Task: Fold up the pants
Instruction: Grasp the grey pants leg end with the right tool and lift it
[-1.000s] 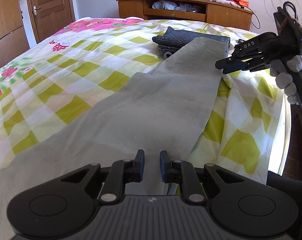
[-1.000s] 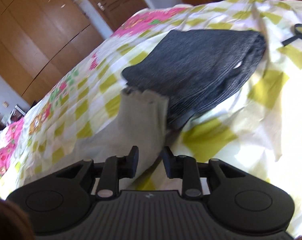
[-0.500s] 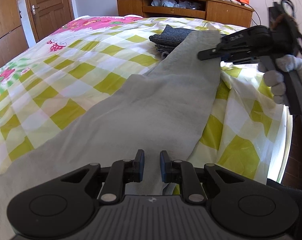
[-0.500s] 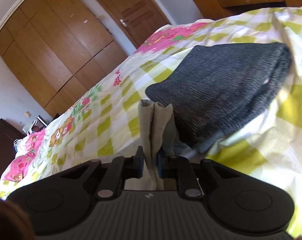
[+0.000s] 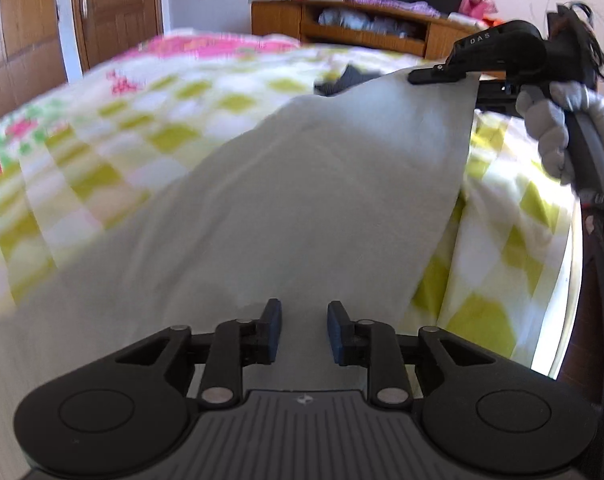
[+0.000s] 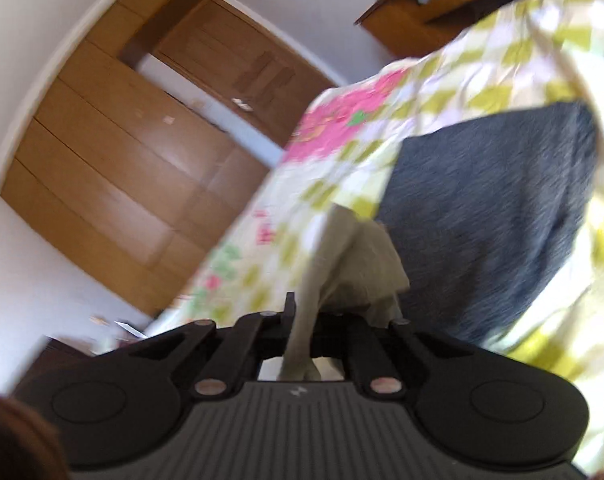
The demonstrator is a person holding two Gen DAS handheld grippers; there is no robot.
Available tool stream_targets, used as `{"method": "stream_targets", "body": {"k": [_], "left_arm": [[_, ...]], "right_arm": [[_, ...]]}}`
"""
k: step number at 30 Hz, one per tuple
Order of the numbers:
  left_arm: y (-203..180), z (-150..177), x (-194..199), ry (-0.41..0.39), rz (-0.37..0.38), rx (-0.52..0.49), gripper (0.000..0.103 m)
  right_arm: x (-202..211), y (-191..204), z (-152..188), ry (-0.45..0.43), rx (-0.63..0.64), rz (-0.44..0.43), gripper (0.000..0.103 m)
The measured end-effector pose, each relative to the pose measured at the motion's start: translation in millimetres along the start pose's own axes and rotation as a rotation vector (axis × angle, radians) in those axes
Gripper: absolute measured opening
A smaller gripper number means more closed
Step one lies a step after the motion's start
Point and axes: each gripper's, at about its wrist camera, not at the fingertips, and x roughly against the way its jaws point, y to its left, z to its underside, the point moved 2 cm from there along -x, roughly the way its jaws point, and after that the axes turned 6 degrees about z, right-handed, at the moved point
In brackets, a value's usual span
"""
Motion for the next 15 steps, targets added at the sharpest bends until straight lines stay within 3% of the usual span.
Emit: {"method": "stream_targets", "body": {"k": [2,5,9,12,15], "left_arm": [[0.9,8.2,2.5,-0.01,-0.003,0.0,0.038],[8.6,15.6,12.1,-0.026,-0.014,0.022,0.038],[26.3,29.0,38.2,-0.053,-0.056,0.051,0.038],[45.6,48.0,68.3,-0.079,-0.1,0.089,0.039],[69.4,74.6,99.7,-0.085,-0.183,0.138,0.039]], "right_arm": [[-4.8,-6.7,-1.5,0.039,-0.024,0.051,0.004],[-0.6,6.4,-0.8,-0.019,0.046,0.063,0.004],[-20.2,18.9,-0.5,0.036,0.063,0.103,0.004],[-5.7,51.2,3.6,-0.033,0.163,0.092,0.004],[-1.2,109.4,25.0,-0.035,0.358,0.04,0.004]]}}
